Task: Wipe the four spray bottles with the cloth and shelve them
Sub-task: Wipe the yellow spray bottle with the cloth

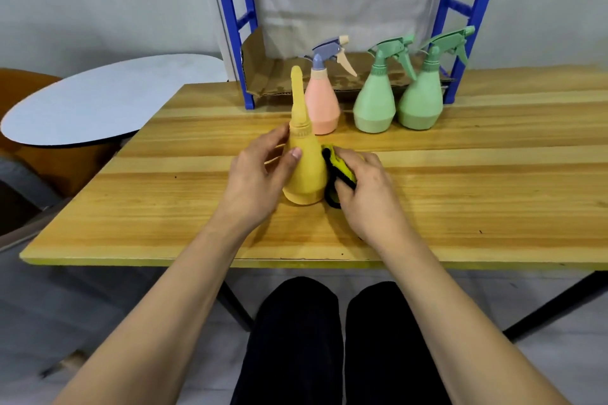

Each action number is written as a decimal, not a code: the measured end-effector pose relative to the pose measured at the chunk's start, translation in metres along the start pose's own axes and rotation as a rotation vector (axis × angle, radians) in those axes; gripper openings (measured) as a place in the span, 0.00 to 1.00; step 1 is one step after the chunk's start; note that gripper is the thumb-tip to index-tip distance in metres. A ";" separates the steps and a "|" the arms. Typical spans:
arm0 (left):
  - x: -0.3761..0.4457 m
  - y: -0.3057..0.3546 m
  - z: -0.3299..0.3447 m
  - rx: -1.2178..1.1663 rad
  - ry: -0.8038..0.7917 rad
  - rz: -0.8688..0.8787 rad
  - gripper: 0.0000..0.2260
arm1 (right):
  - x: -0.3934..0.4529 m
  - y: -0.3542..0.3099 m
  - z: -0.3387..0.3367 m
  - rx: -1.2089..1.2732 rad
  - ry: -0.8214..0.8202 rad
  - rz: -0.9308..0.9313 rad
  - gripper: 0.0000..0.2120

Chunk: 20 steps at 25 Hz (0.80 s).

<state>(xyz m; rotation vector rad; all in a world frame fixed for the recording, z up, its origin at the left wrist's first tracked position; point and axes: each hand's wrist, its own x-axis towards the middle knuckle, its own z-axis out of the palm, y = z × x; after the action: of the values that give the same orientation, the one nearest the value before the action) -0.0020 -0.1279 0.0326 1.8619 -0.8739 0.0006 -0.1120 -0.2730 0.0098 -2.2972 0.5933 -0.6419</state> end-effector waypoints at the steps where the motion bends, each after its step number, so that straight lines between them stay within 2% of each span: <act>1: -0.001 0.000 0.000 0.001 -0.001 -0.002 0.23 | 0.001 -0.004 -0.004 -0.009 -0.002 -0.011 0.26; 5: 0.002 -0.006 0.001 0.008 -0.006 0.052 0.21 | 0.014 -0.033 -0.012 0.106 0.103 -0.159 0.26; 7: 0.004 -0.007 0.002 0.007 0.001 0.063 0.21 | 0.006 -0.029 -0.003 0.081 0.119 -0.119 0.27; 10: 0.002 -0.005 0.002 0.018 0.019 0.034 0.23 | -0.010 -0.012 -0.002 0.010 0.035 0.006 0.26; 12: 0.000 -0.003 0.004 0.012 0.010 0.043 0.22 | 0.003 -0.013 -0.016 -0.015 0.005 -0.029 0.25; 16: 0.002 -0.007 0.006 -0.001 -0.004 0.088 0.21 | 0.010 -0.034 -0.015 0.057 0.099 -0.139 0.26; 20: 0.003 -0.009 0.008 0.035 0.015 0.058 0.22 | -0.015 0.001 0.002 -0.045 0.059 -0.050 0.29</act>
<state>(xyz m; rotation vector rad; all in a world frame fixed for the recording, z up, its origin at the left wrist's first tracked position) 0.0017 -0.1342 0.0227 1.8666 -0.9220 0.0664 -0.1230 -0.2647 0.0035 -2.3484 0.5847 -0.7295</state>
